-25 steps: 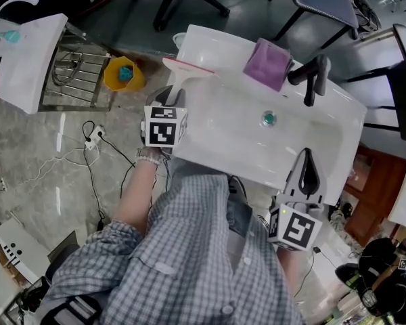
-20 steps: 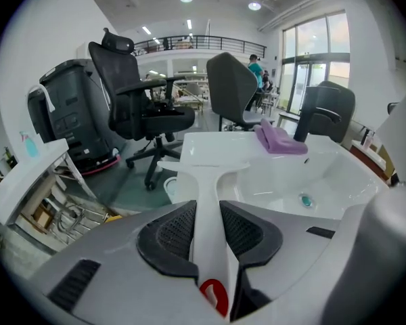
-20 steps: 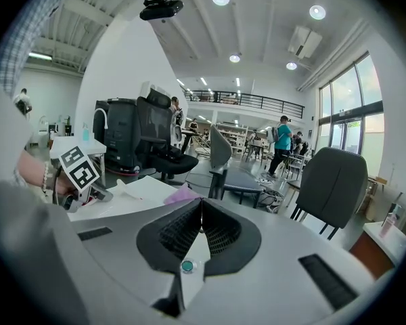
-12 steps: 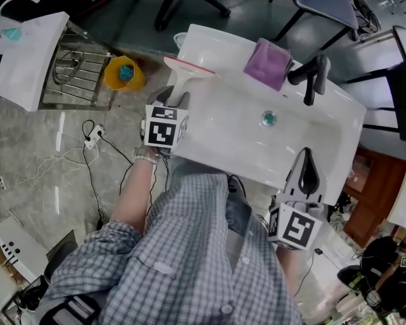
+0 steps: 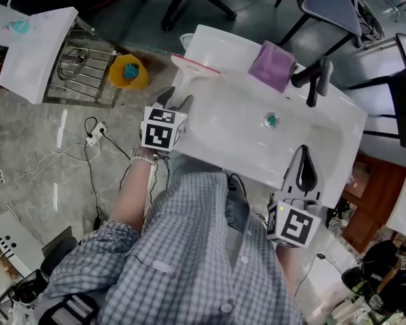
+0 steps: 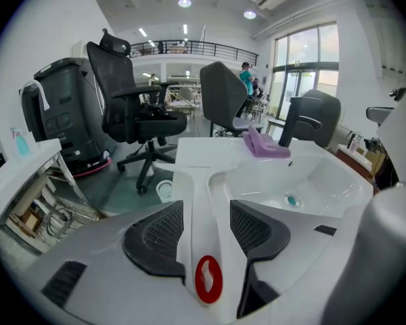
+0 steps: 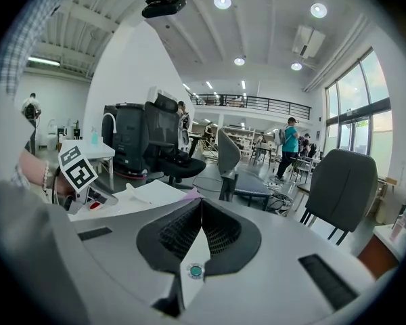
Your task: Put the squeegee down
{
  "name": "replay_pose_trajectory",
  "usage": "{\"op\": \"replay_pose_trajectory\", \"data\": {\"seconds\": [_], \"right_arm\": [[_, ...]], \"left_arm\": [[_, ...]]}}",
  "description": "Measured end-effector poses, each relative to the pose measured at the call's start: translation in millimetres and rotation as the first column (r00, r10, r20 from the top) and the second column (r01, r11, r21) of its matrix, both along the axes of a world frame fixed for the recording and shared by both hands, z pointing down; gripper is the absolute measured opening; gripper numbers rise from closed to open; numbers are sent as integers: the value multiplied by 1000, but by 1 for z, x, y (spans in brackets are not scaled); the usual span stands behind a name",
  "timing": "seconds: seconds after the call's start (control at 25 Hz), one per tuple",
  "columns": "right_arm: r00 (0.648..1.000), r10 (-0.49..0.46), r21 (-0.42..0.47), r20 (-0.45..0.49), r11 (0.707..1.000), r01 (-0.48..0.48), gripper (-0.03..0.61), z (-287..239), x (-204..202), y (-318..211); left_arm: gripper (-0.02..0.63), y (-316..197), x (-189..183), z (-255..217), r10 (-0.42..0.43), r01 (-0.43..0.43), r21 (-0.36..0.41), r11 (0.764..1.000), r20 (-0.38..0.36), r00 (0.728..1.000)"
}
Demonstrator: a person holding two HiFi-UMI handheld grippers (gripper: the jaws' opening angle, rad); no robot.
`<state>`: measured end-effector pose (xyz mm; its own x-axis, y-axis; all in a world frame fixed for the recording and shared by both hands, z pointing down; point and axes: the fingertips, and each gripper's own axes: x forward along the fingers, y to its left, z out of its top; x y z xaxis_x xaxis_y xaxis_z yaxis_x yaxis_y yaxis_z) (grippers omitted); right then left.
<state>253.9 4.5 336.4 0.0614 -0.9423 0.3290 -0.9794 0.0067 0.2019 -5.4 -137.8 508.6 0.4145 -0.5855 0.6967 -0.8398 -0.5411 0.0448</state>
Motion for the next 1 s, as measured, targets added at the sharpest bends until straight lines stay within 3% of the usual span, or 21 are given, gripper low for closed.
{"op": "replay_pose_trajectory", "data": {"seconds": [0.2, 0.32, 0.52, 0.64, 1.0], "right_arm": [[1000, -6, 20, 7, 1000, 6, 9, -5, -2, 1], [1000, -13, 30, 24, 999, 12, 9, -11, -6, -1], [1000, -11, 42, 3, 999, 11, 9, -14, -2, 2], [1000, -14, 57, 7, 998, 13, 9, -17, -2, 4], [1000, 10, 107, 12, 994, -11, 9, -28, 10, 8]], "left_arm": [[212, 6, 0, -16, -7, 9, 23, 1000, -65, 998], [209, 7, -5, -29, -34, 38, 72, 997, -65, 997], [63, 5, -13, -56, -91, 95, 201, 975, -29, 995], [24, 10, -8, -72, -92, 102, 234, 967, -54, 994], [8, 27, 34, -113, 33, 21, 273, 962, -190, 981]]}}
